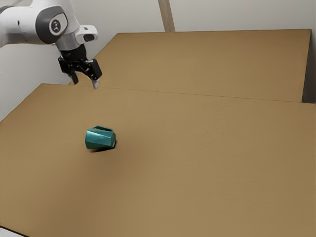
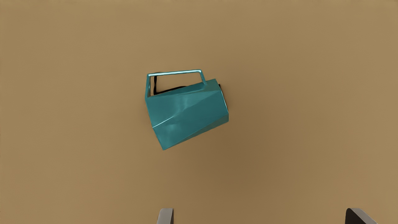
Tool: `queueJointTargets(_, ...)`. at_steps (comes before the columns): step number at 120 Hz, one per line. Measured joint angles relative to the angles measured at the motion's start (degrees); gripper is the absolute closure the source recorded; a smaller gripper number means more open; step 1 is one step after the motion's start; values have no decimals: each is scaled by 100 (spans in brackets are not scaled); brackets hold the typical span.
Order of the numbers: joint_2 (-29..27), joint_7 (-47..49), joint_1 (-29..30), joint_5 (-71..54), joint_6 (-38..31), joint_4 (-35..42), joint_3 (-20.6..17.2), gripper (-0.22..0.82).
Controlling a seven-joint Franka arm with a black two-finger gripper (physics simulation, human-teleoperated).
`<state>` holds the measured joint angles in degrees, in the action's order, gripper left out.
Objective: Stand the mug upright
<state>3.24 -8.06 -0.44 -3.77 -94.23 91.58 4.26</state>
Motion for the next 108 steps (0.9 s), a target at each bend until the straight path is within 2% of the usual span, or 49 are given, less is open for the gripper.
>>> queueJointTargets(16,-59,-67,-37,38,-253,60,40,0)
queueJointTargets(35,-739,-92,-379,578,-960,1294,434,0)
queueJointTargets(48,-1096,-94,215,1106,-1640,2252,539,0)
queueJointTargets(64,-1108,-123,841,1793,-2217,2718,451,0)
queueJointTargets(83,-628,-574,1475,2844,-2911,2899,-8,0)
queueJointTargets(108,-637,-1345,1570,3747,-3837,3627,-221,0)
